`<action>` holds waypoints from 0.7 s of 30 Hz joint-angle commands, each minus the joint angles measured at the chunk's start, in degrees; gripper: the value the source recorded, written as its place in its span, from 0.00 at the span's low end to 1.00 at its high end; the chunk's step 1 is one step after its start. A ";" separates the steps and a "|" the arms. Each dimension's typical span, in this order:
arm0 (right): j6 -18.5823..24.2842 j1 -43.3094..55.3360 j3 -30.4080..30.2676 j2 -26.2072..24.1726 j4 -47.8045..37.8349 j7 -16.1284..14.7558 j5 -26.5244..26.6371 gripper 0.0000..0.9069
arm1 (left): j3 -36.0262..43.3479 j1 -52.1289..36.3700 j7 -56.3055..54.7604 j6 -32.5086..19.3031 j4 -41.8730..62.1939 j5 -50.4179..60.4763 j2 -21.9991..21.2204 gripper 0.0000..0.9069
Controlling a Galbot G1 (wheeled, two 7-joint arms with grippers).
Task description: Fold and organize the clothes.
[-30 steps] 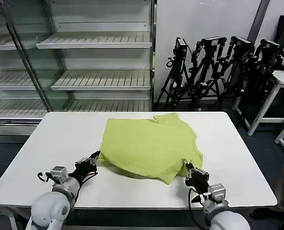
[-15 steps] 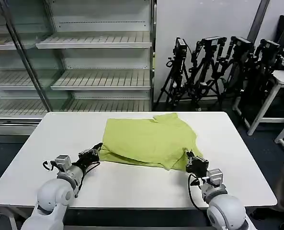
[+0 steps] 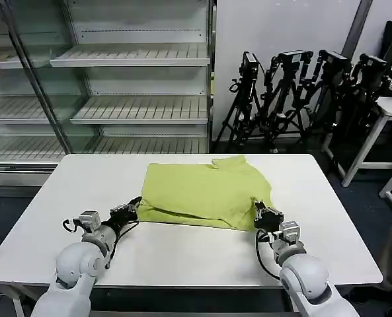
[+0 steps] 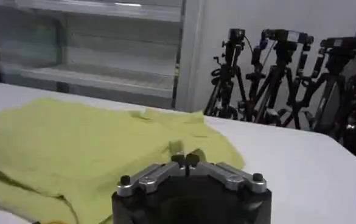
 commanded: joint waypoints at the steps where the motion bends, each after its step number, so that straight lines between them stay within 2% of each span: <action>1: 0.00 1.38 -0.26 -0.09 -1.95 0.06 -0.01 0.00 | 0.21 -0.56 0.01 -0.03 0.93 -0.18 0.03 0.02; 21: 1.03 2.92 -0.36 1.30 -5.20 -0.78 -1.21 0.00 | 0.39 -3.27 0.32 -0.32 5.45 0.70 -0.41 0.02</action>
